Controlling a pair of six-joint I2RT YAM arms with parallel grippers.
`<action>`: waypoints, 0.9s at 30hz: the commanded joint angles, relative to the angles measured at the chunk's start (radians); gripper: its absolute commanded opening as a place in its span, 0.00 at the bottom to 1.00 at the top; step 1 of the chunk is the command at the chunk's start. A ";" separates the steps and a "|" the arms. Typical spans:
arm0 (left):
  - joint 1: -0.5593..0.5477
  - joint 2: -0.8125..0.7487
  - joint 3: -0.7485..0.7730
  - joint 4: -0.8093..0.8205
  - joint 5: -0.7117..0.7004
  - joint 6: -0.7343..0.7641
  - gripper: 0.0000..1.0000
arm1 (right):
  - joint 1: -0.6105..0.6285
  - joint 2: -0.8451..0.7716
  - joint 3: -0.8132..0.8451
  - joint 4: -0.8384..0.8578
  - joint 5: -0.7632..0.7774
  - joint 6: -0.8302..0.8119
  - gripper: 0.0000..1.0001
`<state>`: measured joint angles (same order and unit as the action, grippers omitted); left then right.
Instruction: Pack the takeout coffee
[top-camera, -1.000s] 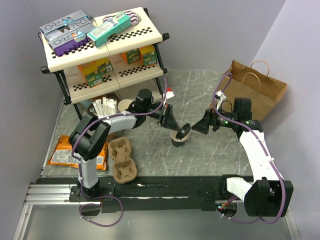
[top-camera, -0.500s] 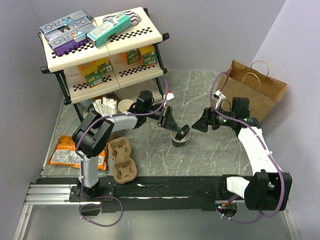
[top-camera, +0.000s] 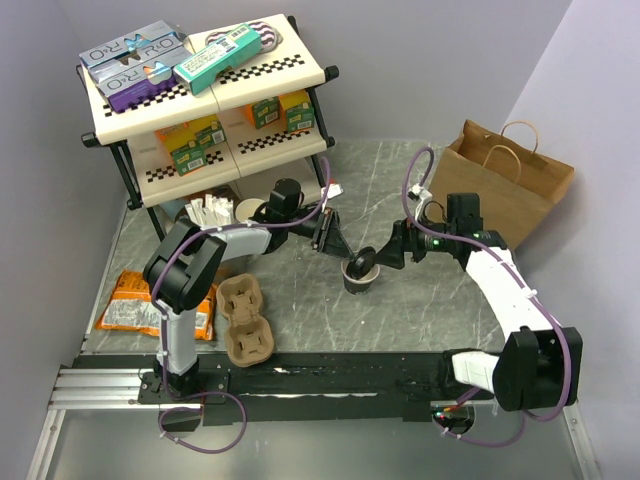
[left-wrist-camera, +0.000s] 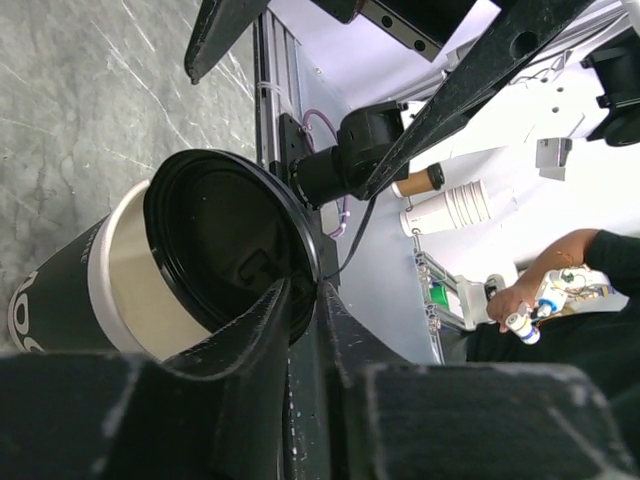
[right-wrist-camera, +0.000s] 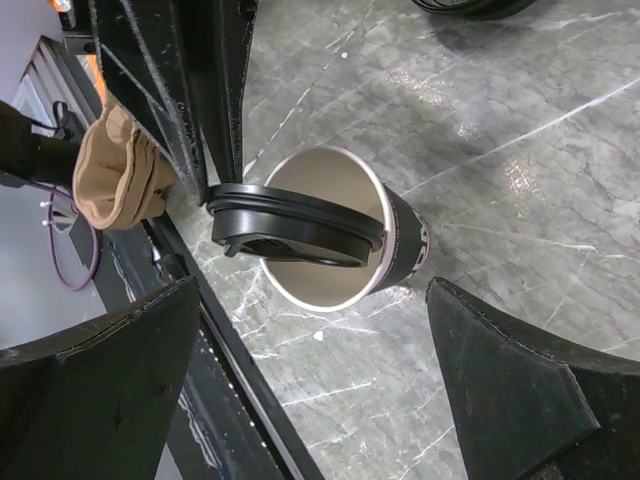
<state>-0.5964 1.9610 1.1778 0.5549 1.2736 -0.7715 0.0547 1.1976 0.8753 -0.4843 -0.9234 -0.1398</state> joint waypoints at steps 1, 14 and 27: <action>0.003 -0.008 0.023 -0.019 -0.010 0.046 0.25 | 0.019 0.011 0.033 0.049 0.006 -0.017 1.00; 0.018 -0.031 0.025 -0.044 -0.022 0.060 0.39 | 0.054 0.056 0.054 0.056 0.115 -0.009 1.00; 0.032 -0.043 0.051 -0.144 -0.059 0.130 0.51 | 0.106 0.111 0.109 0.059 0.130 -0.007 1.00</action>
<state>-0.5720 1.9610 1.1824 0.4313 1.2324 -0.6868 0.1467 1.2972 0.9352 -0.4553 -0.7963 -0.1394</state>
